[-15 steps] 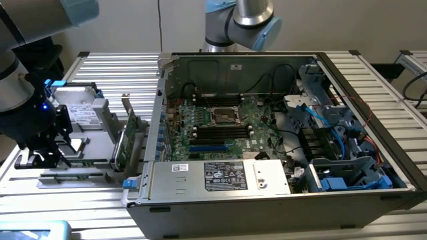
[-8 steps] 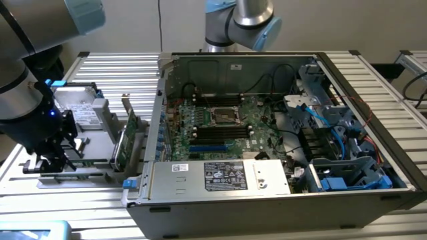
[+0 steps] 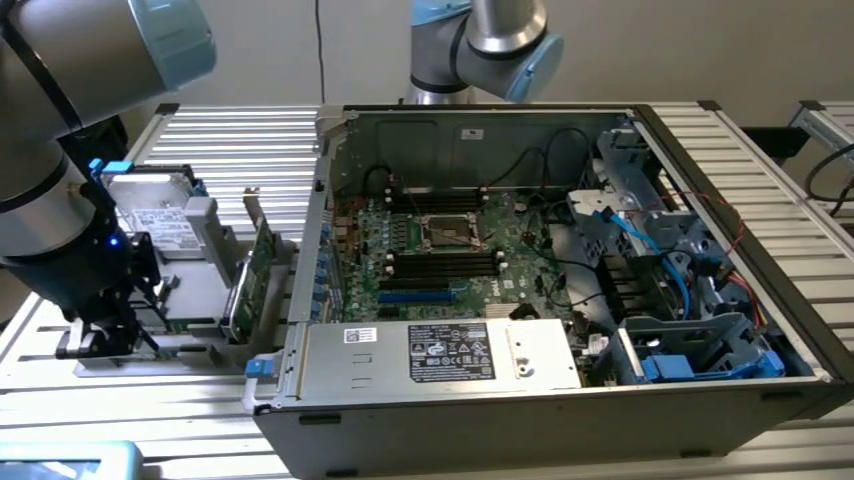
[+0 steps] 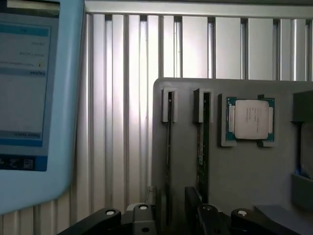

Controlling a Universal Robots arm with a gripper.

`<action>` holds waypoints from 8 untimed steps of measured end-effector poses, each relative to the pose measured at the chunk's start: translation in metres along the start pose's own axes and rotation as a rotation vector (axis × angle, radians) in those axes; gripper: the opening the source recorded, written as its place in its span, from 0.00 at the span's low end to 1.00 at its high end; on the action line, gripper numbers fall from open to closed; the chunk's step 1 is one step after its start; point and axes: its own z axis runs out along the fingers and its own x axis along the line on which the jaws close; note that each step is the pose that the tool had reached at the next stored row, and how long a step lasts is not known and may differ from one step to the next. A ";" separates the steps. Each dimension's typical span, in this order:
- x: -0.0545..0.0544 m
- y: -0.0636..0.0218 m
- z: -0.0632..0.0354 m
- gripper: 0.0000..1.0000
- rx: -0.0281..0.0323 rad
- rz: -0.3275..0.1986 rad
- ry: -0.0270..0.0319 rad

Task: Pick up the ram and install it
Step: 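Pick up the ram and move it above insertion slot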

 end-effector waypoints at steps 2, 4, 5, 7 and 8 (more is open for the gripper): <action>0.000 -0.0001 0.0036 0.37 0.0001 0.000 -0.0001; 0.000 -0.0001 0.0072 0.37 0.0000 0.000 0.0000; 0.000 -0.0002 0.0090 0.37 0.0000 0.000 0.0000; 0.001 -0.0002 0.0127 0.37 0.0000 0.000 -0.0001; 0.001 -0.0002 0.0145 0.37 -0.0002 0.000 0.0000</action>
